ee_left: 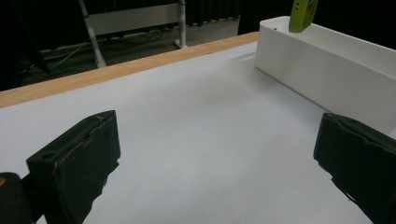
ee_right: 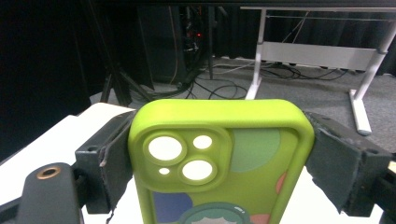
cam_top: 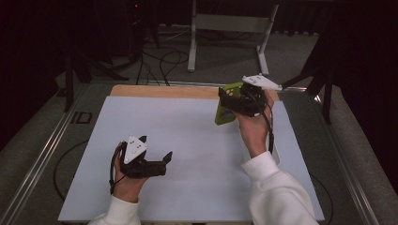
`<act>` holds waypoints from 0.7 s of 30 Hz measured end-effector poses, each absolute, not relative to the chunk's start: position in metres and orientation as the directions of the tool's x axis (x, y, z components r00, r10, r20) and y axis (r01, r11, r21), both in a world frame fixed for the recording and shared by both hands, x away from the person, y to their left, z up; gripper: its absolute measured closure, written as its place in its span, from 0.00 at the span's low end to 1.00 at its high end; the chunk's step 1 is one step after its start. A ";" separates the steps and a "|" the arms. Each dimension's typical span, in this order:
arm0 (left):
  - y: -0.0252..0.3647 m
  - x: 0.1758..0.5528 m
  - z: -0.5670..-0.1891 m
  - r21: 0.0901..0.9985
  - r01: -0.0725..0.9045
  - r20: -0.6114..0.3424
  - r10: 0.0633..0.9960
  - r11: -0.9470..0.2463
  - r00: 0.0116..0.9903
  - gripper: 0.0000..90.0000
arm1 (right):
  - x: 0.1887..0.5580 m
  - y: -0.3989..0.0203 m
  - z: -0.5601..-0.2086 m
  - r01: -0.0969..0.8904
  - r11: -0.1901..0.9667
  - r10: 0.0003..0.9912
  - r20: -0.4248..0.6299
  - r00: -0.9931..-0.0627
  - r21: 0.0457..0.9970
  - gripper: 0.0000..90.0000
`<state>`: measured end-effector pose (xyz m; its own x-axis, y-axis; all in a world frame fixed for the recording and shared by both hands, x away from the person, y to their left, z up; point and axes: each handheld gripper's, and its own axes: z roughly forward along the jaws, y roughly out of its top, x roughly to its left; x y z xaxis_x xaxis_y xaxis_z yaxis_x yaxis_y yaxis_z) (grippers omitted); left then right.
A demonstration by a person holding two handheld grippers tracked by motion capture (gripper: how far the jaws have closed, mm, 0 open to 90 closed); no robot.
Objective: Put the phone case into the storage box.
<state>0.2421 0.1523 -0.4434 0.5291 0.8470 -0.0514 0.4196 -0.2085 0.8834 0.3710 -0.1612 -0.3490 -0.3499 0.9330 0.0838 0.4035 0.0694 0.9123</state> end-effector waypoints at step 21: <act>0.152 0.242 -0.444 0.882 0.421 -0.051 0.845 -0.212 0.532 0.01 | 0.385 -0.179 -0.351 0.413 0.059 0.950 0.075 -0.301 0.909 0.17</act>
<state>0.2422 0.1517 -0.4437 0.5320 0.8452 -0.0508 0.4206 -0.2118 0.8822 0.3850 -0.1786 -0.3511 -0.3015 0.9505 0.0754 0.4131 0.0589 0.9088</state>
